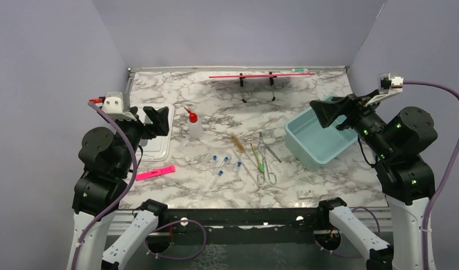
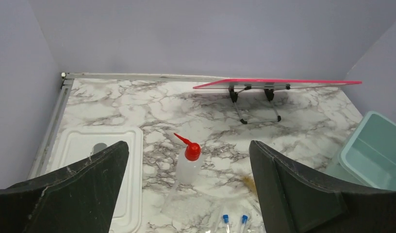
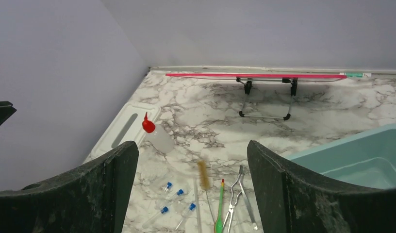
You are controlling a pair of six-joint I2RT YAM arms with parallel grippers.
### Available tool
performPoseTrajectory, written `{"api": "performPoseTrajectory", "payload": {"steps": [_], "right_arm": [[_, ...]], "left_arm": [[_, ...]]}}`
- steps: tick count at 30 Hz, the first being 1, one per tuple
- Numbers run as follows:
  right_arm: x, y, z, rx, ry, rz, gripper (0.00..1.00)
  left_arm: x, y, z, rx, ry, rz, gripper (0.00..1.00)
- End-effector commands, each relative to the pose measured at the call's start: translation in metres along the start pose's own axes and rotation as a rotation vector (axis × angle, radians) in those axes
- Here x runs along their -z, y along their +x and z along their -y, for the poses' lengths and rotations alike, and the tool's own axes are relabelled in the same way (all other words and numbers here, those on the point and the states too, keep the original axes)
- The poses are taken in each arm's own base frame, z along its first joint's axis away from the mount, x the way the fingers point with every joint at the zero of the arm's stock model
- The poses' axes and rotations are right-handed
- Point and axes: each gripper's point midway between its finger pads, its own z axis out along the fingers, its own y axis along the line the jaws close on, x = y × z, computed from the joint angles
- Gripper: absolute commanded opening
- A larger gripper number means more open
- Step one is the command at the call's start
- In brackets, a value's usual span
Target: Organize the chemistry lab equipment
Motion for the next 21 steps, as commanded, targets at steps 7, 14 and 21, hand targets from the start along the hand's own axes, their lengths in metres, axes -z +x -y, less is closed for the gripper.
{"api": "performPoseTrajectory", "payload": {"steps": [7, 14, 21], "right_arm": [[-0.005, 0.017, -0.01, -0.055, -0.067, -0.035, 0.87], [-0.018, 0.056, -0.023, -0.087, -0.199, -0.222, 0.83], [-0.036, 0.107, -0.019, -0.199, -0.227, -0.412, 0.72]], "left_arm": [[0.014, 0.006, 0.068, 0.078, 0.396, 0.016, 0.99], [0.021, 0.055, 0.102, 0.201, 0.619, -0.121, 0.99], [0.008, 0.154, 0.095, 0.384, 0.534, -0.443, 0.77]]}}
